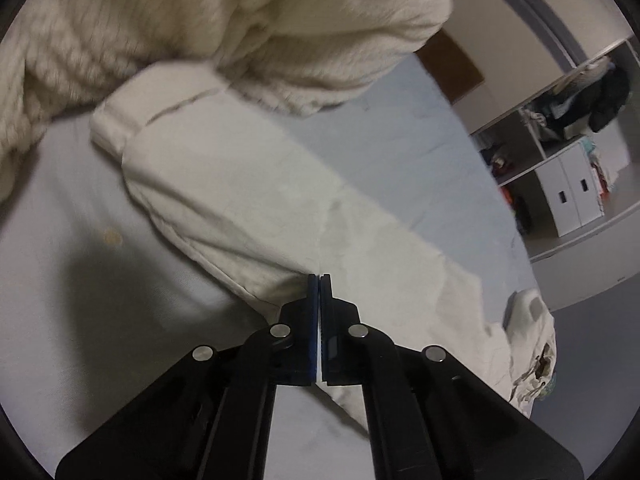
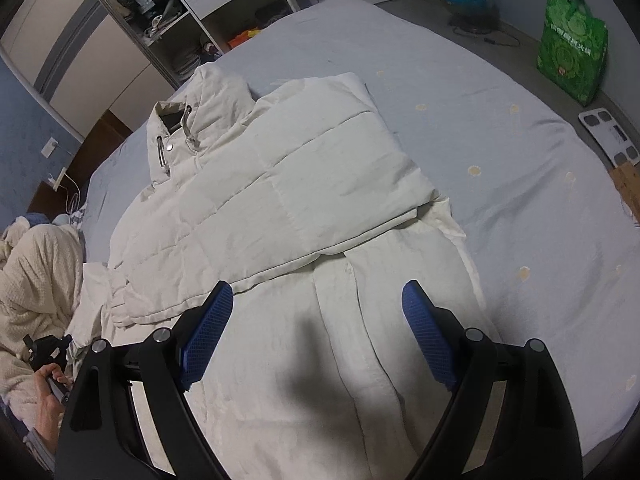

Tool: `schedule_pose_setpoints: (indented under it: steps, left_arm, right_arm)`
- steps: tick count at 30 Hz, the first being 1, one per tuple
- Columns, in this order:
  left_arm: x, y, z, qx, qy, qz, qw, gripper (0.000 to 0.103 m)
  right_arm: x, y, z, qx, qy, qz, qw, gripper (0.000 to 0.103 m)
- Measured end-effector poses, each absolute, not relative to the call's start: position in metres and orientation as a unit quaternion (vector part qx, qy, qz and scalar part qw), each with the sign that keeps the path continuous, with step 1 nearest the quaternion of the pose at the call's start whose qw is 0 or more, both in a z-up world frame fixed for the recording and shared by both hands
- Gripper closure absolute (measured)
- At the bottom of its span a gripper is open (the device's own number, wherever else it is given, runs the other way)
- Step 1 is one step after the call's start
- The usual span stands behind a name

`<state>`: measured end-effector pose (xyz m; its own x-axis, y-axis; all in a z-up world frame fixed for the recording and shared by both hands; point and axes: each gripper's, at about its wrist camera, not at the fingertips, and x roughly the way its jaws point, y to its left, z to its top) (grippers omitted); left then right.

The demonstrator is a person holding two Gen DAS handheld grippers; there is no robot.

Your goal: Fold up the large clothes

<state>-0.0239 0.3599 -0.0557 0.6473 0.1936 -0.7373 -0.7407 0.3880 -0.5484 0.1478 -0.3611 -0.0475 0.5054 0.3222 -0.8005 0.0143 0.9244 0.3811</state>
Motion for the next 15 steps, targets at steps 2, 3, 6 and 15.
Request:
schedule_pose_setpoints:
  steps: [2, 3, 6, 15]
  left_arm:
    - [-0.018, 0.353, -0.043, -0.46, 0.28, 0.285, 0.793, 0.103]
    - [-0.015, 0.35, -0.039, -0.455, 0.278, 0.28, 0.799, 0.103]
    - [0.008, 0.317, -0.006, -0.39, 0.276, 0.25, 0.842, 0.103]
    - [0.035, 0.293, -0.019, -0.35, 0.345, 0.265, 0.83, 0.08]
  right_arm:
    - [0.147, -0.362, -0.047, 0.178, 0.487, 0.094, 0.85, 0.021]
    - [0.147, -0.363, -0.047, 0.182, 0.486, 0.096, 0.849, 0.021]
    - [0.147, -0.367, -0.047, 0.194, 0.484, 0.097, 0.848, 0.021]
    - [0.145, -0.374, -0.046, 0.214, 0.481, 0.099, 0.844, 0.021]
